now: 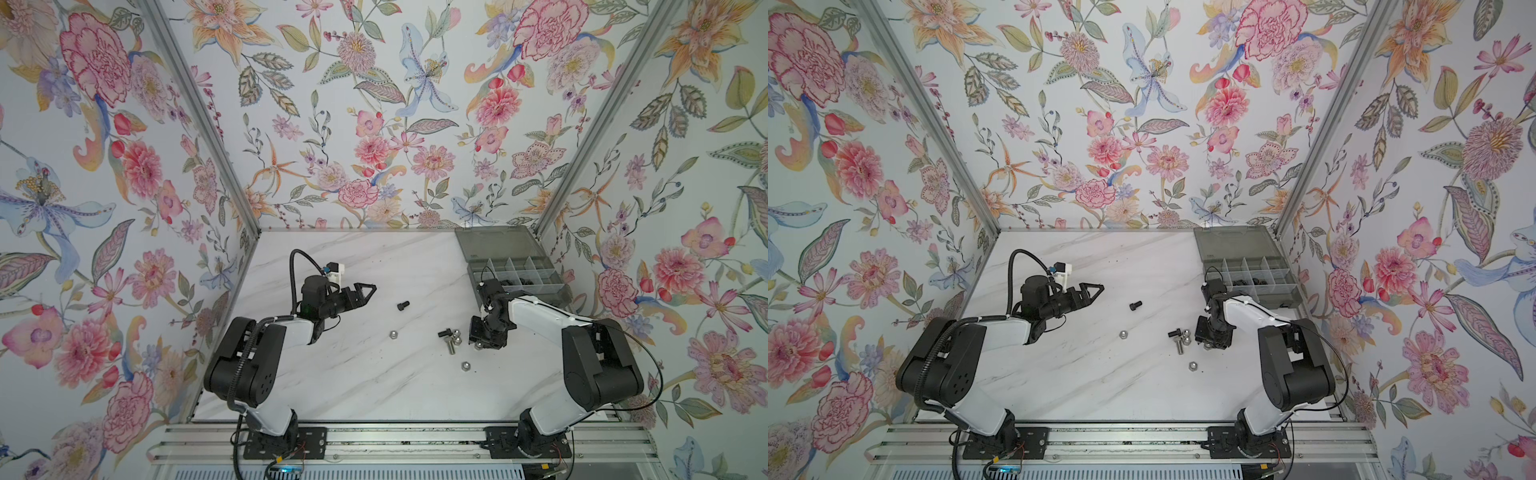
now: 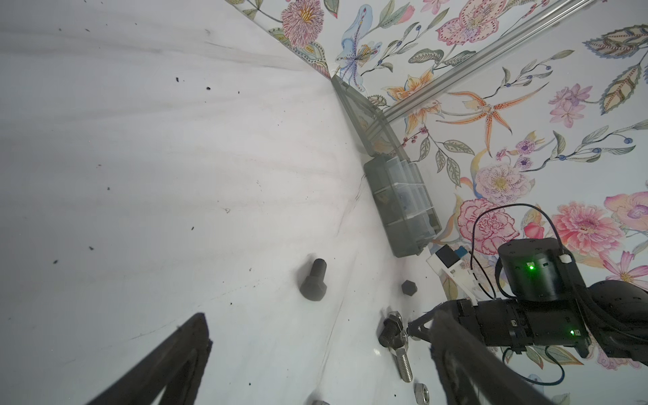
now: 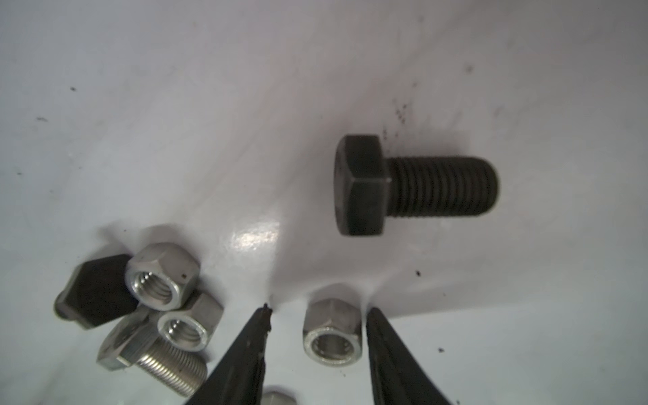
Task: Sort the screws and nuts into containers
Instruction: 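Move the right gripper back to the pile and close on a silver hex nut, then lift the silver hex nut and carry it over the organizer box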
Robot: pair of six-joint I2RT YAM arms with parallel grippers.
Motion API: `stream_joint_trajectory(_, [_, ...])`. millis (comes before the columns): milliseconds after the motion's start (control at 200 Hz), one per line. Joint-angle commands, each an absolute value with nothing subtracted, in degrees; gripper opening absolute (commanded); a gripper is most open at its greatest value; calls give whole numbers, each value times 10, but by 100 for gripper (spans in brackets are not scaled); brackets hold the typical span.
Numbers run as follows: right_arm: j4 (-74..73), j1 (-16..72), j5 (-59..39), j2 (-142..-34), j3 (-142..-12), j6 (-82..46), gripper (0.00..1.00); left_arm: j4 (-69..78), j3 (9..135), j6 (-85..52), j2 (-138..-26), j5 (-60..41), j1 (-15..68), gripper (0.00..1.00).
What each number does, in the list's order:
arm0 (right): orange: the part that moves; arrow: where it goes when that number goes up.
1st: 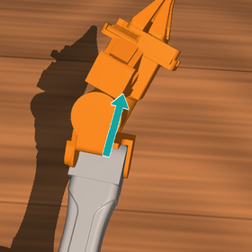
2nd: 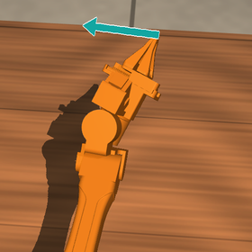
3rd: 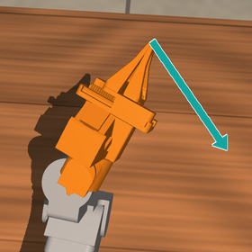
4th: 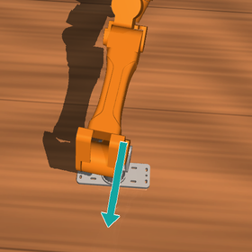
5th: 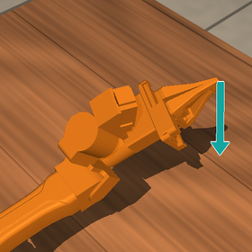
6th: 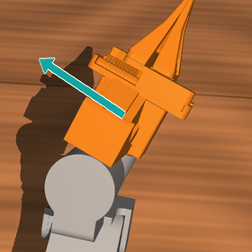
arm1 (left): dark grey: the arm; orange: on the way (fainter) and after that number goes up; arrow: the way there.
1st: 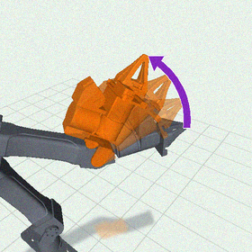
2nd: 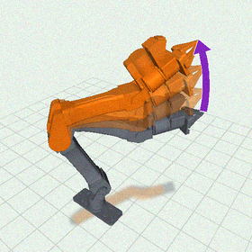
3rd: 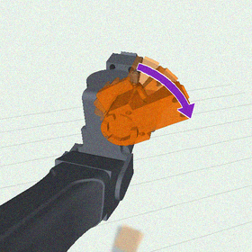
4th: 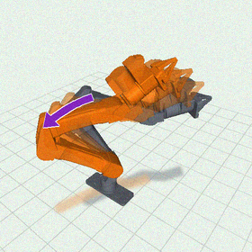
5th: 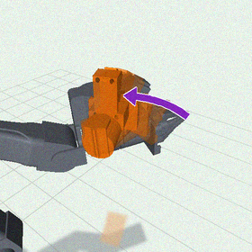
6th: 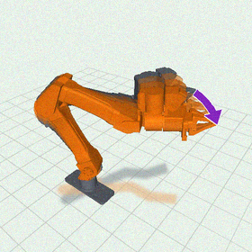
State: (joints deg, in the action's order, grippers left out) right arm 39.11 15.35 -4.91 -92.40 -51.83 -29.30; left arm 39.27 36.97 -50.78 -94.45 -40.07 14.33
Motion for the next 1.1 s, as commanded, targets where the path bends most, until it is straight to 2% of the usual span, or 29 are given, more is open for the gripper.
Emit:
stream_joint_trajectory(0, [390,156,-31,-931,-507,-300,46,388,365,-495,-929,-392,150,99])
stream_joint_trajectory(250, [389,156,-28,-922,-493,-300,38,387,362,-495,-929,-391,150,99])
stream_joint_trajectory(415, [389,156,-32,-914,-488,-300,27,388,362,-495,-931,-391,150,99])
stream_joint_trajectory(520, [390,156,-35,-909,-485,-299,18,388,362,-495,-931,-390,150,99])
stream_joint_trajectory(751, [389,146,-46,-888,-497,-290,6,390,361,-496,-935,-392,150,99])
stream_joint_trajectory(906, [390,103,-77,-864,-530,-264,1,395,360,-496,-936,-394,150,99])
stream_joint_trajectory(1096, [391,9,-104,-841,-585,-231,0,417,356,-509,-941,-400,150,99])
